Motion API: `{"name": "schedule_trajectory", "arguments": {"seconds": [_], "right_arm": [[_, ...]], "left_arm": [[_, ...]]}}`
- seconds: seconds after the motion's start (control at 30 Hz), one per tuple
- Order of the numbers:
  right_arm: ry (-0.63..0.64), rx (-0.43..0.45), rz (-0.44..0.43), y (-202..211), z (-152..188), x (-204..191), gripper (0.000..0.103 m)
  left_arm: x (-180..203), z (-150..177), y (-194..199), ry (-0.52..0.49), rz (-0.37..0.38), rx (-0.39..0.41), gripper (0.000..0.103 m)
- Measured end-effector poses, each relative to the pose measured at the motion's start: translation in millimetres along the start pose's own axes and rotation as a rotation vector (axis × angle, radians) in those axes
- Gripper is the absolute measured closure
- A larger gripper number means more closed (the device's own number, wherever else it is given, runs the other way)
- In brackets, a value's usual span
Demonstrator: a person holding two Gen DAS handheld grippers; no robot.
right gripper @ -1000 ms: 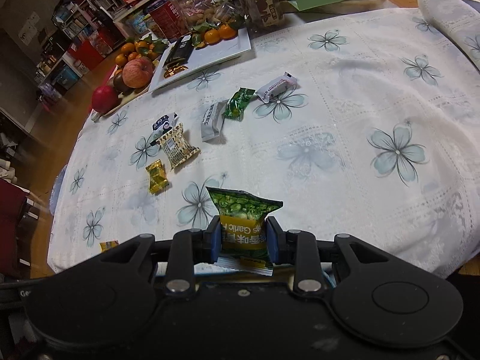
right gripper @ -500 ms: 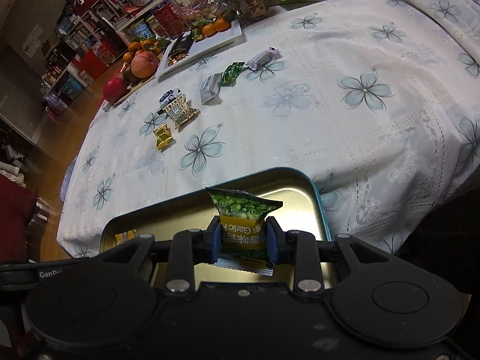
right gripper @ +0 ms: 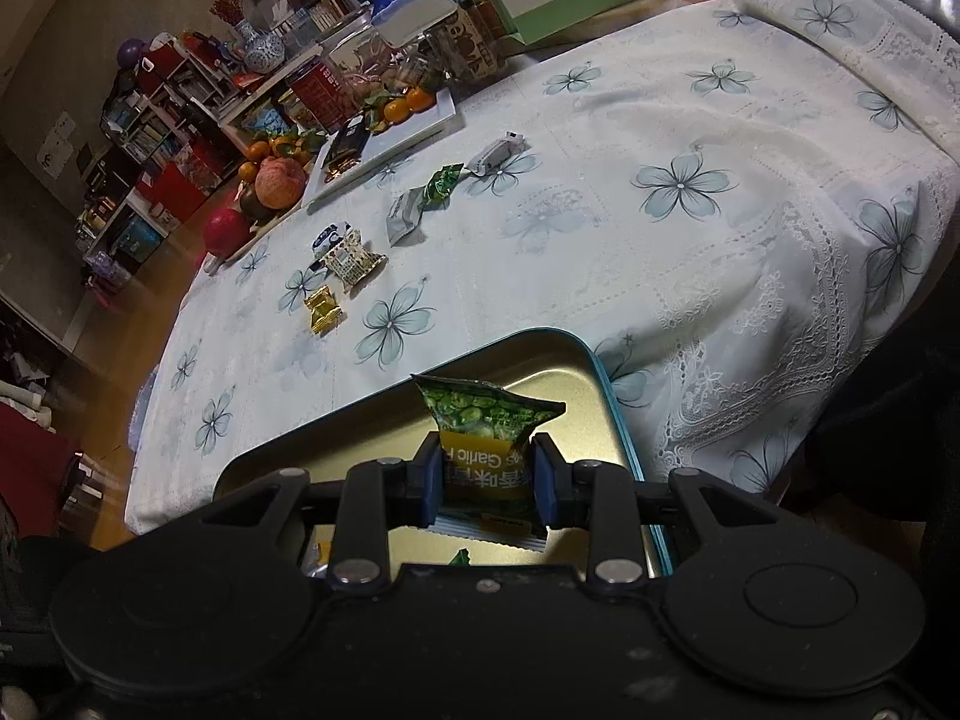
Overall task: Organize snacks
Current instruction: 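Carry the silver-and-yellow candy and green pea bag over the gold tray with both tools, then lower both snacks into the gold tray and open both tools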
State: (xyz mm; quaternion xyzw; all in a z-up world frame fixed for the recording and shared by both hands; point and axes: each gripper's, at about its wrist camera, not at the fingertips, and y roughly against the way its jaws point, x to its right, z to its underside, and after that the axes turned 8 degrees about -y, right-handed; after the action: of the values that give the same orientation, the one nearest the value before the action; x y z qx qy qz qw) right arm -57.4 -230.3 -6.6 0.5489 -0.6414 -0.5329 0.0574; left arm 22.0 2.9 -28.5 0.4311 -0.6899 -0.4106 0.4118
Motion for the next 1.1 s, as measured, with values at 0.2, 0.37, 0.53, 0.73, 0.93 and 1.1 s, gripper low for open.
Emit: {"name": "schedule_trajectory", "arguments": {"seconds": [0.2,0.37,0.53,0.73,0.93,1.1], "right_arm": [[-0.030,0.003,0.006,-1.6,-2.1,3.2,0.070],[-0.029,0.011,0.008,-1.5,-1.6,2.2,0.071],[-0.034,0.012,0.012,-1.4,-1.4,3.1,0.070],[-0.035,0.012,0.016,-2.2,-1.6,2.9,0.070],[-0.033,0.010,0.019,-4.3,-1.6,2.4,0.070],[-0.033,-0.002,0.027,-7.7,-1.4,2.1,0.070]], "left_arm": [[4.6,10.3,3.8,-0.019,0.004,0.013,0.058],[1.6,12.2,4.2,-0.002,0.029,0.006,0.058],[1.6,15.1,4.6,0.002,0.023,0.009,0.057],[6.1,15.6,7.8,-0.029,0.031,0.025,0.057],[8.4,15.8,7.3,-0.032,0.020,0.035,0.055],[8.4,16.4,13.9,-0.025,-0.029,0.093,0.055]]}}
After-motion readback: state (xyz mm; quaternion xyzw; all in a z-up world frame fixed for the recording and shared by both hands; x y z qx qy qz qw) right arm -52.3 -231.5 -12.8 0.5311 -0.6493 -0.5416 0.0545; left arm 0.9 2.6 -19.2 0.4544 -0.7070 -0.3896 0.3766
